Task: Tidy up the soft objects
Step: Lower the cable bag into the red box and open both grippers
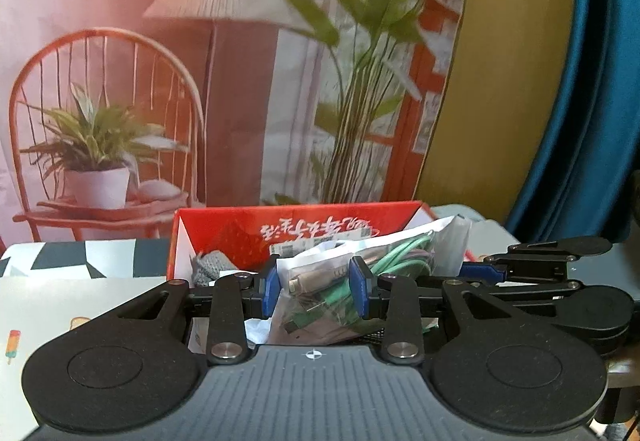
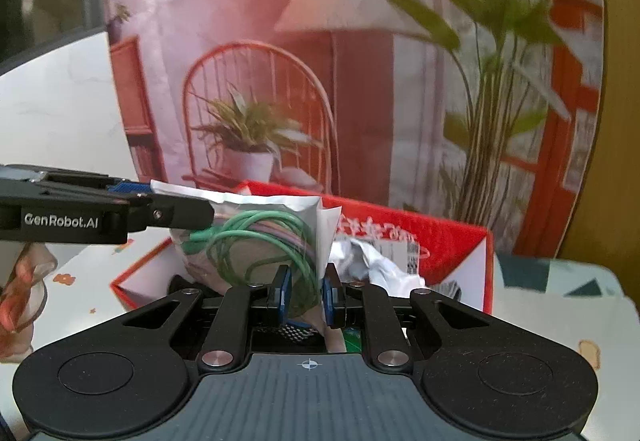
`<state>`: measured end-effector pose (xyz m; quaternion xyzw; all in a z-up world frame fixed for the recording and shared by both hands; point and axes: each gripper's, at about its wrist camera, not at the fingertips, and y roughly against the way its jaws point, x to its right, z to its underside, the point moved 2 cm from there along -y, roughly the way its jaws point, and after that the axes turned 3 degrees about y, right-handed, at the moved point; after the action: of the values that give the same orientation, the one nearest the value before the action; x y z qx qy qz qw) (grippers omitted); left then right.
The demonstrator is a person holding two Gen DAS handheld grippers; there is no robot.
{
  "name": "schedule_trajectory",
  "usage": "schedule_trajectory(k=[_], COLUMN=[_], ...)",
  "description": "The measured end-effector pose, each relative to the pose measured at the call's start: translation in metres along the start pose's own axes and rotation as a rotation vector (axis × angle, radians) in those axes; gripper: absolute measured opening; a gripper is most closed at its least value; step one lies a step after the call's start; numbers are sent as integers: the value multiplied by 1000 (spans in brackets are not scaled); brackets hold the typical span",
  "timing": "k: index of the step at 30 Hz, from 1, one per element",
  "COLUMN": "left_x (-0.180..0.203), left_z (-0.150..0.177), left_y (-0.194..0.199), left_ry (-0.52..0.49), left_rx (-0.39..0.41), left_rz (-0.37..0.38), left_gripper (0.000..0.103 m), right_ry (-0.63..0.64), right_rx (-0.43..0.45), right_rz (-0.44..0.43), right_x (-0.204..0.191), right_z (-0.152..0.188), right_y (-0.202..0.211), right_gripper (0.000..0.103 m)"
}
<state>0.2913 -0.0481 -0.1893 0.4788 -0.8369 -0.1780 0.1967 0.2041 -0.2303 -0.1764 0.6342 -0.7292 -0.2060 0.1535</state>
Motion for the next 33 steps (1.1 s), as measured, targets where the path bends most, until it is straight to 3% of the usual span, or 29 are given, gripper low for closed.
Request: schedule_trajectory(k=[8,11,16,21,23,25,28,31,33], left_x=[-4,-5,-13,-19,-22,-22,-20,-16,-13], left_z=[-12,-11,-3,0,1,0,-3,-7,-9], left_y=[-18,-31,-62,-71,-70,-66,-56,-42,-31], left_ry=[9,9,27,26,31,31,9,1,-5], left_rx=[6,-29,-116,-145,-143,-135,-100,-68,-45], left_rz=[-8,-25,-50,-60,-65,-73,-81,-82,-88], left_gripper=[38,38,38,40,49,66,83,95,100], right_ry=[-4,-11,-70,-131,-139,-132,-118,-103,-94], right_rx=[6,-4,-80,-168,-173,-170,-162,-148,-135], right_rz=[28,25,29,56,59,59,77,87,90], right_x=[12,17,27,36,37,37,35,33,32], right_z=[-5,-6,-2,10,12,13,11,9,7], right_y=[-23,-32,-57,-79,-79,-78,-73,-63,-55], right_gripper=[15,15,15,10,10,11,16,24,37])
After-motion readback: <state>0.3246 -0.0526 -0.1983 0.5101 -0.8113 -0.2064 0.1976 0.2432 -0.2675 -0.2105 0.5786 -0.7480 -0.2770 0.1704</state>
